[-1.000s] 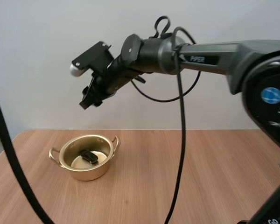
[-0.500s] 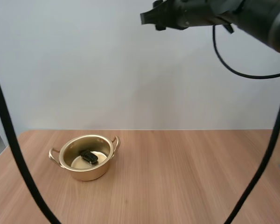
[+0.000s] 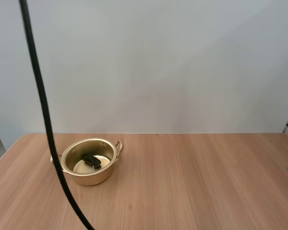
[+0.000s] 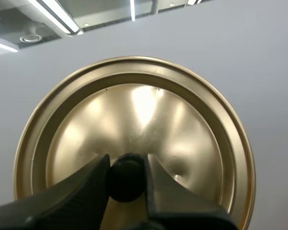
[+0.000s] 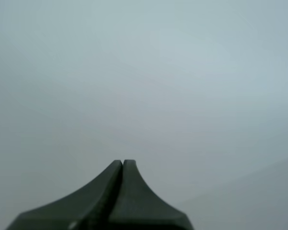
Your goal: Open the pot, put the car inside, and close it
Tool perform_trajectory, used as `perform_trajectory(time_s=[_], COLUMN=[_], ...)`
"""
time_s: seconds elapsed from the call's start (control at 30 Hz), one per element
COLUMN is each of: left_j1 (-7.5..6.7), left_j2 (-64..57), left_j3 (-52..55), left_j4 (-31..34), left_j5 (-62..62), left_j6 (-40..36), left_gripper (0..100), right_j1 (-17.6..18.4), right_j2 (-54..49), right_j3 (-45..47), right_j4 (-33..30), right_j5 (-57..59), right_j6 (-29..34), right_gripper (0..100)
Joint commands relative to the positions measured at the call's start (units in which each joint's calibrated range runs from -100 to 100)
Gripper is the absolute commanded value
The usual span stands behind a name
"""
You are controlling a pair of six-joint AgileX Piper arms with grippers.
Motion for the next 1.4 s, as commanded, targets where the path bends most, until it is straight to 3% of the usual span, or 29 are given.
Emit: perform_trajectory(time_s=[0.0,0.3,0.87,1.1,1.37], left_j1=[0.06,0.06,0.06,0.06,0.06], left_j2=[0.04,5.03,30.69,34.91,36.02], left_j3=[7.13,23.35,23.49,24.26,32.01], left_j4=[-0.07,0.44,4.15,3.52,5.77], left_j5=[-0.62,1.38,28.56,29.70,18.62], left_j6=[0.35,4.95,4.85,4.85,4.85], left_gripper=[0,0,0,0,0], right_j1=[-0.01,-0.01,-0.01,-0.01,-0.01], right_j2=[-0.58,-0.84,-0.84,-0.84,-0.84], right_j3=[0.02,0.02,0.02,0.02,0.02], right_j4=[-1.28,-3.12,-4.80,-4.80,-5.22], right_j5=[0.66,2.97,7.36,7.36,7.37], right_j6=[0.07,0.07,0.07,0.07,0.07], right_gripper=[0,0,0,0,0])
